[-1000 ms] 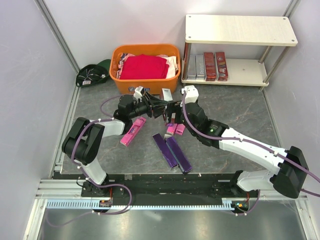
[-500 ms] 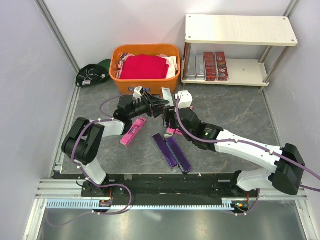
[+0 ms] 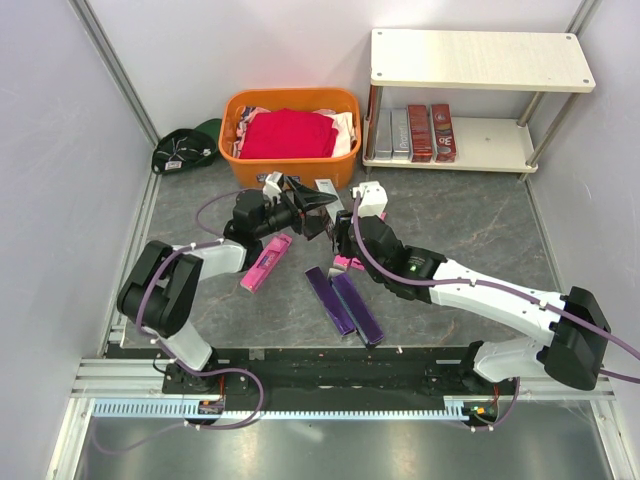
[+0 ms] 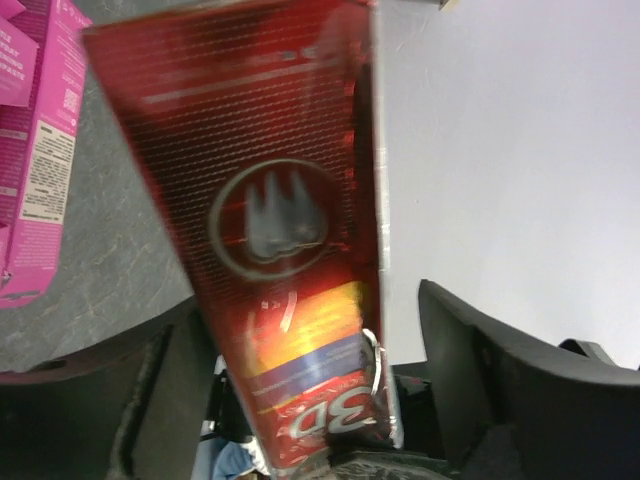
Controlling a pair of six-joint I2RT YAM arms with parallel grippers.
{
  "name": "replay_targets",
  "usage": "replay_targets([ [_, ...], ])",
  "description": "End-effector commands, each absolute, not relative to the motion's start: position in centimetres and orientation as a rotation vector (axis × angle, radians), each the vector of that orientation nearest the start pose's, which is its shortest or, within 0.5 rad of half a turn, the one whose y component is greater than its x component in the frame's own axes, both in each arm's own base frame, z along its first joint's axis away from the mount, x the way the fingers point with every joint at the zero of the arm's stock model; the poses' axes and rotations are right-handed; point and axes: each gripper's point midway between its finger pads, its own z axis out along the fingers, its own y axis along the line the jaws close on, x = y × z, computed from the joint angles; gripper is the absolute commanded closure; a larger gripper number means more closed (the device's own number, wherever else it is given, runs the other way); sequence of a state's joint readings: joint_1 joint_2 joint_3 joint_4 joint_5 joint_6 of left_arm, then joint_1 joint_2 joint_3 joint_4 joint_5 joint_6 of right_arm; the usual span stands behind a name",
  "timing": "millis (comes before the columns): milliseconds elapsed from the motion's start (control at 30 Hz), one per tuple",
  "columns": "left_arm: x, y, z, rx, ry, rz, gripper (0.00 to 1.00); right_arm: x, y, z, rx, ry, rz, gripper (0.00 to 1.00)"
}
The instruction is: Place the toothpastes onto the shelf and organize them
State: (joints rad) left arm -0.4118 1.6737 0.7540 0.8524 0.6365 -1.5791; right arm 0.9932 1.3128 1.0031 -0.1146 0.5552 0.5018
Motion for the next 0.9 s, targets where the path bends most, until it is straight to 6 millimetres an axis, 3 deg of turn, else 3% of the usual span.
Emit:
replay_targets([
  [0,34.0,-29.6,24.1,-0.420,1.898,-1.862,0.06,28.7,30.1,24.8,-0.072,1.902,0.483,0.62],
  [67,33.9,-29.5,24.6,-0.393,1.898,-1.845,0.00,28.6,30.2,24.8,-0.062,1.905,0.498,0.63],
  [267,33.7,-28.8,25.1,-0.332,1.942,-1.701,0.00,28.8,29.9,25.3,-0.028,1.907,0.545,0.64],
  [467,34.3,-27.3,25.2,-0.242,1.999,-1.436,0.00,30.0,28.6,25.8,0.044,1.911,0.683,0.64],
  [533,34.1,-26.5,25.0,-0.249,2.041,-1.354,0.00,30.6,27.8,25.6,0.080,1.926,0.743,0.64],
  [667,34.6,-24.9,26.6,-0.166,2.035,-1.168,0.00,31.4,26.0,25.6,0.157,1.925,0.874,0.64],
  [700,34.9,-24.4,26.8,-0.172,2.032,-1.120,0.00,31.8,24.7,25.4,0.214,1.927,0.888,0.64],
  [767,35.1,-23.7,27.1,-0.151,2.050,-1.045,0.00,32.0,24.1,26.2,0.235,1.901,0.964,0.64],
  [833,35.3,-23.4,27.3,-0.145,2.051,-1.013,0.00,32.2,22.7,26.5,0.286,1.889,1.041,0.64],
  [867,35.4,-23.4,27.5,-0.141,2.051,-1.011,0.00,32.6,21.1,26.5,0.332,1.871,1.047,0.64],
])
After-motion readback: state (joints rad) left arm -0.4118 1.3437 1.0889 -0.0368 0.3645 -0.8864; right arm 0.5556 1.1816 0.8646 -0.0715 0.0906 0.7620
